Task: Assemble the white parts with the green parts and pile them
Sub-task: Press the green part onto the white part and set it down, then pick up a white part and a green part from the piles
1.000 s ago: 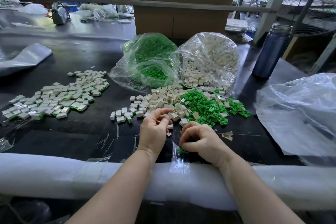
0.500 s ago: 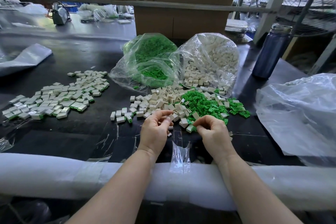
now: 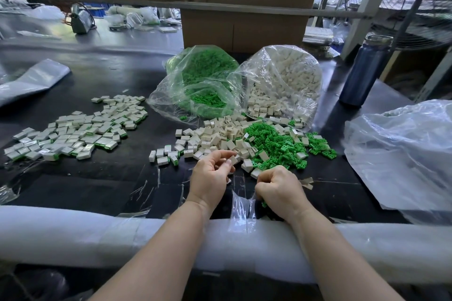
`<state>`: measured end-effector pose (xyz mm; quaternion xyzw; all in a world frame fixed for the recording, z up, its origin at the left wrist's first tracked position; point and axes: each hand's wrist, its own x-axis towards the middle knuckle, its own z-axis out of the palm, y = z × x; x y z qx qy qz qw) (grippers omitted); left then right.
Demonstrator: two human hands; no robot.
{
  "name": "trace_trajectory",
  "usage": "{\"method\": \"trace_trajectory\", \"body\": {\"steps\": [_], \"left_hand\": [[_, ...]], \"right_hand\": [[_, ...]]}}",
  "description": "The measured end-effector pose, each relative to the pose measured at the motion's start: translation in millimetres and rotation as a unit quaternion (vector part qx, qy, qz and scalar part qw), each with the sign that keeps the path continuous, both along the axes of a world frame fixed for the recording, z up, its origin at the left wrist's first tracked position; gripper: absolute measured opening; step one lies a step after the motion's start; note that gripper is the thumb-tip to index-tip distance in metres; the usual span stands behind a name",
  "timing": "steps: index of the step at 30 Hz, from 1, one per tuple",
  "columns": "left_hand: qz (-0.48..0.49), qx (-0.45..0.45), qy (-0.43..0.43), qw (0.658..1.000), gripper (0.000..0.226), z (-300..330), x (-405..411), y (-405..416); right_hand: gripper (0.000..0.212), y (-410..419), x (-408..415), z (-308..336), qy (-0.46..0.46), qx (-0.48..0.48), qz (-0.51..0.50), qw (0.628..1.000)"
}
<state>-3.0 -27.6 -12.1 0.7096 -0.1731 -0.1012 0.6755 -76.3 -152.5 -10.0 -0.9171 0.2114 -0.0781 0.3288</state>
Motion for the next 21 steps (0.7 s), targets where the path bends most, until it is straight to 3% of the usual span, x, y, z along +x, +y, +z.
{"method": "trace_trajectory", "body": {"steps": [4,8,12,16,21], "left_hand": [[-0.011,0.005,0.011,1.000,0.026,1.5,-1.3,0.0],[-0.024,0.017,0.009,1.000,0.028,1.7,-2.2,-0.6],[-0.037,0.041,-0.002,0.998,0.028,-0.6,-1.2,-0.8],[-0.048,0.078,-0.022,0.996,0.029,-1.4,-0.4,-1.0],[-0.074,0.107,-0.032,0.991,0.028,-2.0,-1.3,-0.3]], "right_hand": [[0.032,0.3,0.0,0.0,-0.073,0.070,-0.020,0.995],[0.016,-10.9,-0.8,-2.4,-0.148,0.059,-0.179,0.971],[0.014,-21.6,-0.3,-6.1,-0.115,0.034,-0.253,0.960],[0.017,-23.4,0.7,-9.2,-0.059,0.010,-0.240,0.969],[0.017,-22.8,2.3,-9.6,-0.052,0.002,-0.256,0.965]]}}
